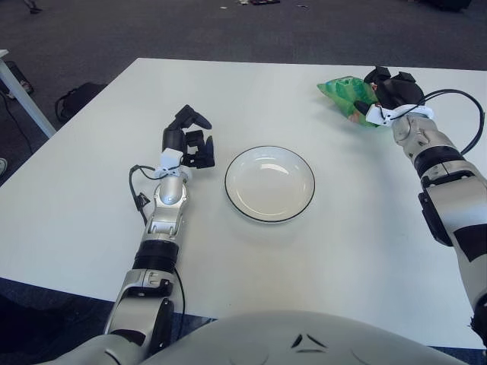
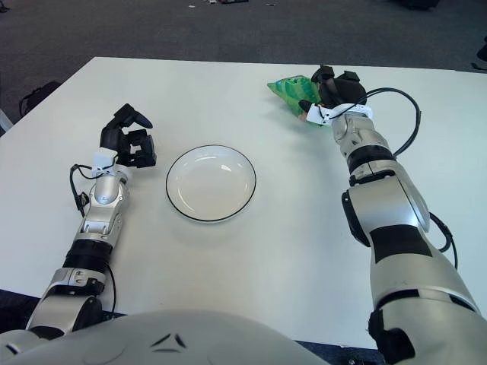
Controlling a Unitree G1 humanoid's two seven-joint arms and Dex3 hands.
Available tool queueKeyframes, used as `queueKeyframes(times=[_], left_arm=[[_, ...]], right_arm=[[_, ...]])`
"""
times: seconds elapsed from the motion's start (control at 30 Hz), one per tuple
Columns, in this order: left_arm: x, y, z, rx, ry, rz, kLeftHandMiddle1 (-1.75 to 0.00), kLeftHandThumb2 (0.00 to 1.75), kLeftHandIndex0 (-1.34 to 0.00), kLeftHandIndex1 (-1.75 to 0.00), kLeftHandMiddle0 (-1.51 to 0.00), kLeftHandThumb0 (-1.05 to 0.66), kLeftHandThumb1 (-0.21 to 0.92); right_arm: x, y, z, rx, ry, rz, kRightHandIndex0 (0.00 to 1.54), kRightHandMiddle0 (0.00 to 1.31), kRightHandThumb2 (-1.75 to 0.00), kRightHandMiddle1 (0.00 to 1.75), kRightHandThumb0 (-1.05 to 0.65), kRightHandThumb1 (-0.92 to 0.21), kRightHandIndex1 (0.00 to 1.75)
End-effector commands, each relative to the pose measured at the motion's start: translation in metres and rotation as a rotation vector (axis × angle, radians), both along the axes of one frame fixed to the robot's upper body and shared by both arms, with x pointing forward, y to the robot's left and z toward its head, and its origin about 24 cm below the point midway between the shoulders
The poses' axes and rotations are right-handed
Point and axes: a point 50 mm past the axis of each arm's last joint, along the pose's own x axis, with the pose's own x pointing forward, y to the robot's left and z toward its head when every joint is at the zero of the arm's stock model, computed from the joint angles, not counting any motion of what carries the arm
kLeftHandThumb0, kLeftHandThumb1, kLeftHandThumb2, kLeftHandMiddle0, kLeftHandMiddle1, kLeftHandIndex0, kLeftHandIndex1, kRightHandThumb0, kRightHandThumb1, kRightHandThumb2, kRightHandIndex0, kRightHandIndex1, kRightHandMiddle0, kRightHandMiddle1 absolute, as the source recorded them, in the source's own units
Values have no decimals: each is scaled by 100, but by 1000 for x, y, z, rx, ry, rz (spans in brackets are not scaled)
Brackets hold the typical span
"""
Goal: Put the snack into the plate.
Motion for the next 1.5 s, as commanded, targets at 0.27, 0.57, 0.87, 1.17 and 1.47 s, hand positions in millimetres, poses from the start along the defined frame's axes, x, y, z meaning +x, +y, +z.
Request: queueKeyframes(times=[0.27,0.57,0.87,1.17,1.47], left_arm=[[-44,1,-71,-56,265,39,-175,142,-68,-175,-137,-51,23],[-47,2,-71,-41,270,63,-175,145,-71,-175,-138,-53,21],[-48,4,-70,-35,277,73,-175,146,-71,-175,-137,-53,20],[-47,2,-70,-47,271,65,-175,145,-71,-175,-137,-53,21],[-45,2,-70,-63,263,39,-175,143,-69,-175,-137,-52,22]], right_arm=[[2,8,-16,16,141,-45,0,0,-105,95,-96,-92,52],[-2,2,-28,7,227,-82,0,0,-108,66,-102,-92,23],[-9,-10,-35,12,254,-51,0,0,-102,52,-98,-92,6],[-20,-27,-27,-19,231,56,4,0,-86,55,-89,-92,8],[-42,-39,-8,-79,132,197,5,0,-71,61,-77,-92,16]])
